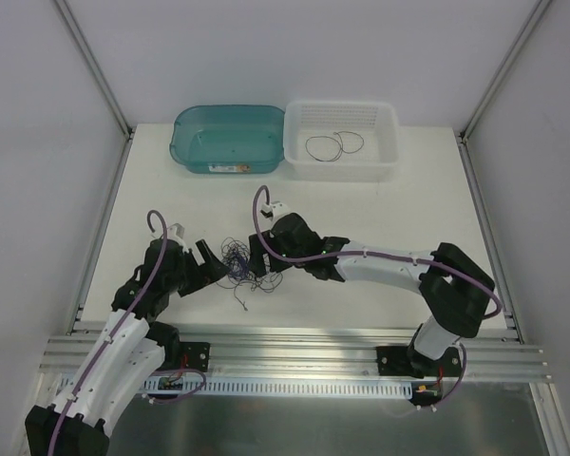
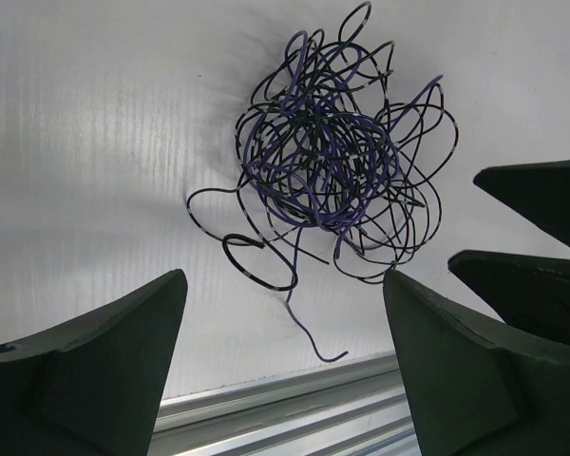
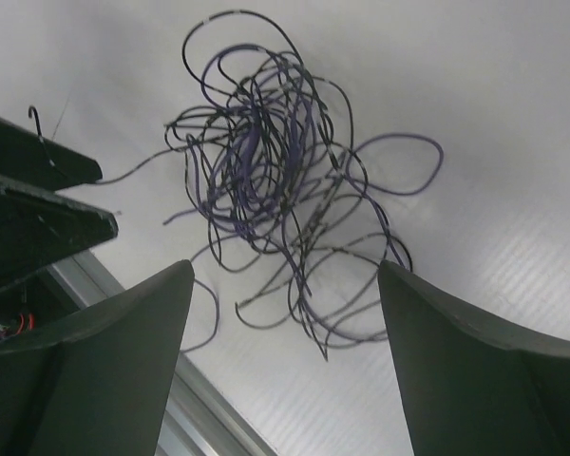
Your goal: Untangle the cables
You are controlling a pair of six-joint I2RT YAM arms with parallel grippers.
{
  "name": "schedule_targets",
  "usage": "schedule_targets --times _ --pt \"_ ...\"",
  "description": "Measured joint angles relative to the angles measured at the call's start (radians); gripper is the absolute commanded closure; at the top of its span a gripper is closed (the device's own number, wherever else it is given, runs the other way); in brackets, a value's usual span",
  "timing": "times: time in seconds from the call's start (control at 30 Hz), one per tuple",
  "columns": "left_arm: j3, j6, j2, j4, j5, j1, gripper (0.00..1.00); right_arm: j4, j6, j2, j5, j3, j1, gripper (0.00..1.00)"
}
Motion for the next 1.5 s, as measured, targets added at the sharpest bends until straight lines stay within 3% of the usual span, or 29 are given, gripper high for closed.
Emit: schedule_targets --times 0.2,0.3,0.4,0.43,0.47,0.5,0.57,1.07,1.3,1.5 --pt "-0.035 -0.037 -0.011 0.006 0.001 0.000 0.16 0.061 -0.003 0.166 -0.039 0.112 0.005 0.17" --pt "-0.051 -0.046 -0.014 0.013 0.002 0.000 0.17 0.100 -0.002 0.239 -0.063 0.138 0.011 0.24" --pt "-0.061 -0.056 -0.019 0.022 0.003 0.000 0.18 0.126 -0.001 0.286 -0.072 0.139 0.014 0.45" --pt "-0.064 -0.060 -0.020 0.025 0.005 0.000 0.18 0.132 0.001 0.299 -0.072 0.139 0.015 0.63" --pt "-0.066 -0.061 -0.021 0.028 0.005 0.000 0.18 0.137 -0.002 0.306 -0.071 0.139 0.015 0.72" --pt "-0.069 -0.063 -0.025 0.031 0.006 0.000 0.19 0.142 0.004 0.308 -0.069 0.138 0.015 0.88" --pt "-0.074 -0.063 -0.028 0.038 0.010 0.000 0.19 0.160 0.008 0.307 -0.058 0.133 0.014 0.99" --pt "-0.101 -0.057 0.063 0.241 0.127 -0.010 0.25 0.127 0.190 0.113 0.058 -0.043 -0.051 0.99" --pt "-0.109 -0.019 0.154 0.431 0.162 -0.087 0.25 0.066 0.339 0.061 0.060 -0.068 -0.087 0.99" --pt "-0.113 0.021 0.269 0.587 0.121 -0.148 0.35 0.052 0.426 0.027 0.034 -0.099 -0.115 0.99"
